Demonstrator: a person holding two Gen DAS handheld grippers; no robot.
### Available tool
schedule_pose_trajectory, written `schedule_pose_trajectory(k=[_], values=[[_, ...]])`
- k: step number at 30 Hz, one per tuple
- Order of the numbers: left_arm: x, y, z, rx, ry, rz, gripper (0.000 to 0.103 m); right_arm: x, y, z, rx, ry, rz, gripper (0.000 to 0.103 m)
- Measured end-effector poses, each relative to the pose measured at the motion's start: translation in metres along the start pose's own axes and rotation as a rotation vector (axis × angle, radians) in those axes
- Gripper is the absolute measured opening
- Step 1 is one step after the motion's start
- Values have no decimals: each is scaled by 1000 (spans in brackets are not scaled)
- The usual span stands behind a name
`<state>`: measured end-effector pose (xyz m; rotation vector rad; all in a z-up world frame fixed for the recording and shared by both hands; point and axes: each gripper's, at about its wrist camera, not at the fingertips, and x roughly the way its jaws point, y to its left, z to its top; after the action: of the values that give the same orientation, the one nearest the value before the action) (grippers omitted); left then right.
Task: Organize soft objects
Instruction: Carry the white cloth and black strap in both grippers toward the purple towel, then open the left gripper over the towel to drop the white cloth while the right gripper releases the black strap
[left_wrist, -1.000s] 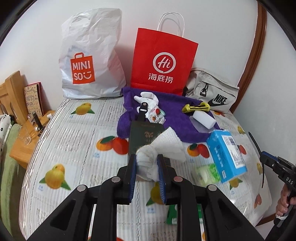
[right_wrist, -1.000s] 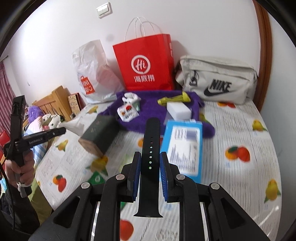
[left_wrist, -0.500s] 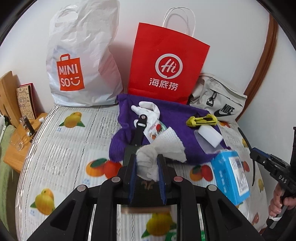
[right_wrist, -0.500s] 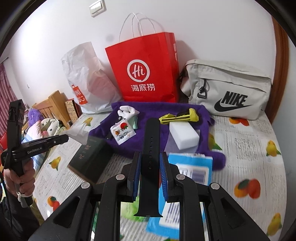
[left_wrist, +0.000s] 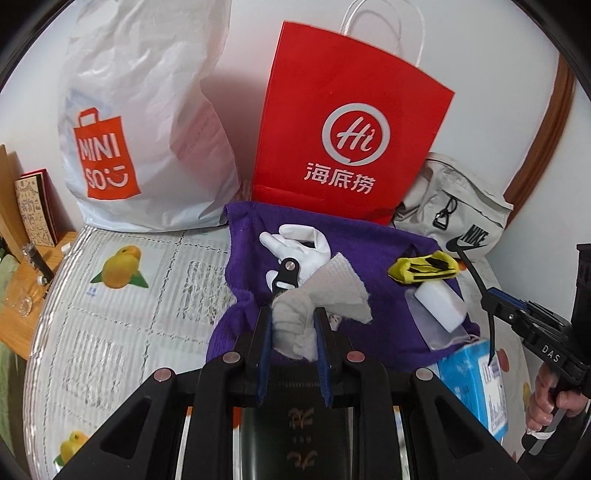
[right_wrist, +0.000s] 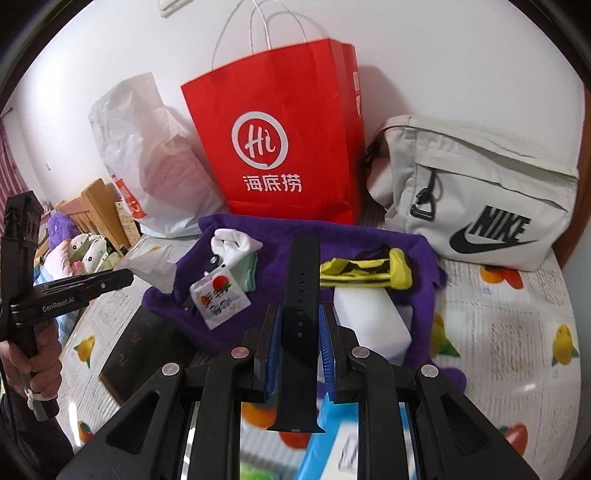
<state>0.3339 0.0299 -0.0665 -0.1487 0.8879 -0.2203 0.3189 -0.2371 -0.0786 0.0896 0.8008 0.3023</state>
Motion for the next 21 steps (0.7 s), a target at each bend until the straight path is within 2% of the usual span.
schedule_pose_trajectory(k=[5,10,21], values=[[19,3,9,-4,21,4,21,26,-2,9,7,24,11,20],[38,6,16,-13,48,8,21,46,-8,14,12,61,-13,20],[76,1,21,-9,126,0,22,73,-17,11,21,125,-35,21]])
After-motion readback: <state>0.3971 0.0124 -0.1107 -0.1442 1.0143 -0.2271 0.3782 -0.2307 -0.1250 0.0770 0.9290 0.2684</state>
